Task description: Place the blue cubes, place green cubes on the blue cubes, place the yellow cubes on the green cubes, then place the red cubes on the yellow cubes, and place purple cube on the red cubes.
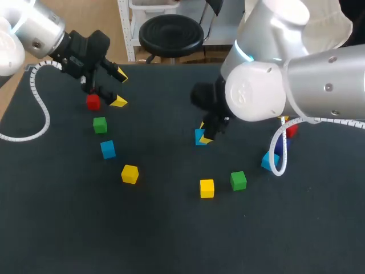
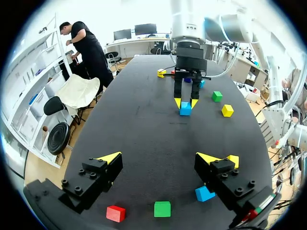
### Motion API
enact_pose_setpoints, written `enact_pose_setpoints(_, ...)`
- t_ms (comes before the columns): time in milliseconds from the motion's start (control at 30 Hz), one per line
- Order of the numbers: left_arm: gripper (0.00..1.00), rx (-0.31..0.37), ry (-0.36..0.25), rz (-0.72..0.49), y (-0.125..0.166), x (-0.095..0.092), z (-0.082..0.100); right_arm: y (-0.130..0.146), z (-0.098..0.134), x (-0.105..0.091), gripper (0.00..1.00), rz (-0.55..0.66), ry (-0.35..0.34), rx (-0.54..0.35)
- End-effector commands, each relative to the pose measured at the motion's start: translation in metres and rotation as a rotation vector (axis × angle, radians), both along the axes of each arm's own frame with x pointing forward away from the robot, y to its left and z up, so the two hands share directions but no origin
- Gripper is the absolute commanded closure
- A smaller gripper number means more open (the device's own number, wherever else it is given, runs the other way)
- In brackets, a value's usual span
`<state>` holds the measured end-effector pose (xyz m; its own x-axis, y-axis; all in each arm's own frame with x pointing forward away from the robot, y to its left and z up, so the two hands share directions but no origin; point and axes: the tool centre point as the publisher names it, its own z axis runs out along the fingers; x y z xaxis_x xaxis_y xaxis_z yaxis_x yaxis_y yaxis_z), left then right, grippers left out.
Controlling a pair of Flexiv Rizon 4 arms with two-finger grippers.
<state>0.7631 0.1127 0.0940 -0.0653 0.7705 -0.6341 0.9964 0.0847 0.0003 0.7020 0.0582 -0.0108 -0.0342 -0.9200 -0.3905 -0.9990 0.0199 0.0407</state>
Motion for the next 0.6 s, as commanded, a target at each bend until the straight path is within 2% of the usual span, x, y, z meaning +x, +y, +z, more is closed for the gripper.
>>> enact_pose_setpoints(33, 0.0, 0.0, -0.002, 0.002, 0.0, -0.0012, -0.0001, -0.0011, -0.0003, 0.0005, 1.0, -0.005, -0.002, 0.001)
enact_pose_setpoints(300, 0.0, 0.0, -0.002, 0.002, 0.0, -0.0012, -0.0001, 0.0012, -0.002, 0.0014, 1.0, 0.004, 0.011, 0.013)
enact_pose_setpoints(333, 0.0, 0.0, -0.002, 0.002, 0.0, -0.0012, -0.0001, 0.0014, -0.0023, 0.0013, 0.93, 0.002, 0.016, 0.026)
enact_pose_setpoints(367, 0.0, 0.0, -0.002, 0.002, 0.0, -0.0012, -0.0001, 0.0013, -0.0024, 0.0014, 0.73, 0.003, 0.015, 0.026)
enact_pose_setpoints(400, 0.0, 0.0, -0.002, 0.002, 0.0, -0.0012, -0.0001, 0.0013, -0.0025, 0.0014, 0.57, 0.004, 0.016, 0.025)
enact_pose_setpoints(433, 0.0, 0.0, -0.002, 0.002, 0.0, -0.0012, -0.0001, 0.0013, -0.0026, 0.0014, 0.5, 0.005, 0.016, 0.027)
enact_pose_setpoints(500, 0.0, 0.0, -0.002, 0.002, 0.0, -0.0012, -0.0001, 0.0012, -0.0027, 0.0015, 0.0, 0.005, 0.017, 0.03)
enact_pose_setpoints(600, 0.0, 0.0, -0.002, 0.002, 0.0, -0.0012, -0.0001, 0.0004, -0.0018, 0.0025, 0.0, 0.009, 0.016, 0.024)
